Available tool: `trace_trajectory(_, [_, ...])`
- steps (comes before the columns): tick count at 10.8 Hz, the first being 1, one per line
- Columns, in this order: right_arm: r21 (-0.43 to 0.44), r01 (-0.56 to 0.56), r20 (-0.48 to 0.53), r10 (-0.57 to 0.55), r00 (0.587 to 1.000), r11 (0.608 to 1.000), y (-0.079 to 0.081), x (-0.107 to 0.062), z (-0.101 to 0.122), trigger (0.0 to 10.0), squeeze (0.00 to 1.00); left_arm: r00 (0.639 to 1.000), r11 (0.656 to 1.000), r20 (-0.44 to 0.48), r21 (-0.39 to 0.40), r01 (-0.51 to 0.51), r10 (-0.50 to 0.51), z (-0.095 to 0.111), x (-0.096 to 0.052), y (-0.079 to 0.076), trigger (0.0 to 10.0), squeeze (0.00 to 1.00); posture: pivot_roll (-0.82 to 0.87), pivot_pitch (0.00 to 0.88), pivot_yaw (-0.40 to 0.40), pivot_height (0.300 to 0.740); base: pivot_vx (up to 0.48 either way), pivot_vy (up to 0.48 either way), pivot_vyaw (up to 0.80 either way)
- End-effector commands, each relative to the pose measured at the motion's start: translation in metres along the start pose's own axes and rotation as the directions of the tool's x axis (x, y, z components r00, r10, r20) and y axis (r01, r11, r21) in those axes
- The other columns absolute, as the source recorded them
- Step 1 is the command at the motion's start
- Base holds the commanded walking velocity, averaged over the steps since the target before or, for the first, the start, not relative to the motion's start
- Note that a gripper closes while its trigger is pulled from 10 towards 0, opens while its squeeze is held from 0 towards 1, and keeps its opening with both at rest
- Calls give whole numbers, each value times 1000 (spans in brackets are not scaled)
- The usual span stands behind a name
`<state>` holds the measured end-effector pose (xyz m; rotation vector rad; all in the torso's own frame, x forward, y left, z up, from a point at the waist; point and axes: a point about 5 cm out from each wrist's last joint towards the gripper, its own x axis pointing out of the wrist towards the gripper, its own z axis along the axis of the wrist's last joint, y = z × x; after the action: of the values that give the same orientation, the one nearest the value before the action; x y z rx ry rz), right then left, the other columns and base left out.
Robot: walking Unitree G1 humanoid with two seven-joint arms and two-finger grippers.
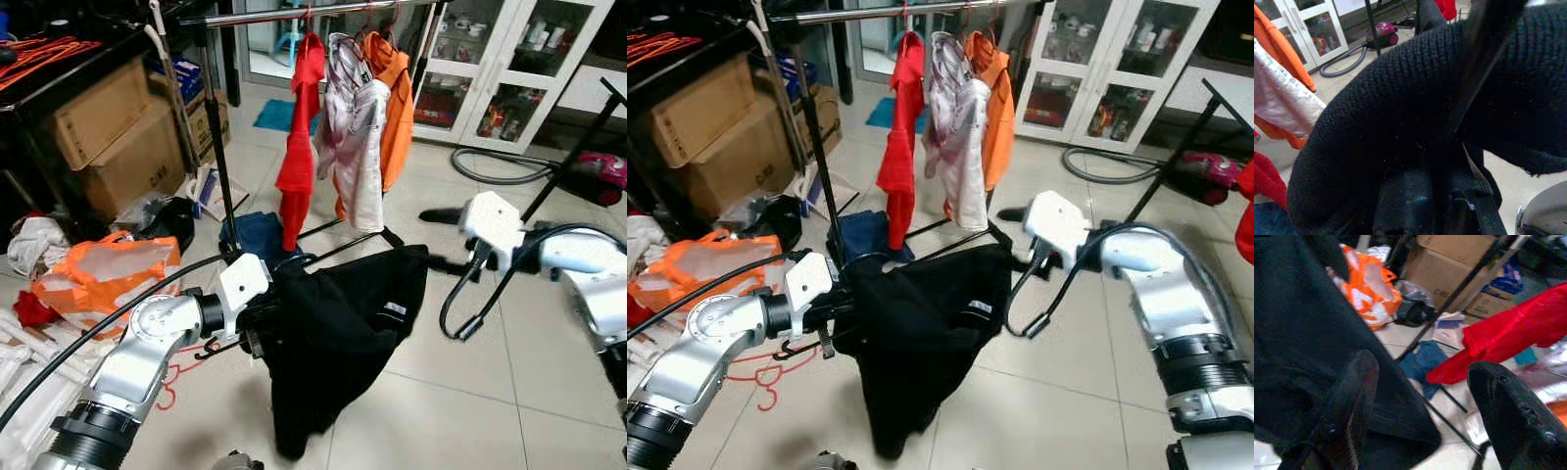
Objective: Hang hanger
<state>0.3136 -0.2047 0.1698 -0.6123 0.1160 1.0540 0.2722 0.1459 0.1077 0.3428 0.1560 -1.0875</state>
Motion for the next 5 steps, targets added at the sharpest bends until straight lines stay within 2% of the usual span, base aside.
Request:
trace_trajectory(1, [-44, -25, 15, 26, 1000, 999, 1, 2, 8, 10000, 0, 999, 999, 25, 37, 19, -20, 6, 2, -1, 10000, 0, -19, 4, -37, 740, 0, 0, 0])
trace_trajectory(3, [-26, -101, -7, 101, 995, 995, 10, 3, 2, 10000, 0, 1000, 999, 19, 40, 24, -25, 5, 1, 0, 10000, 0, -21, 6, -35, 740, 0, 0, 0])
trace_trajectory(5, [-23, -106, 10, 106, 994, 994, 11, 10, 2, 10000, 0, 999, 998, 25, 45, 32, -34, 7, 4, -1, 10000, 0, -26, 4, -29, 740, 0, 0, 0])
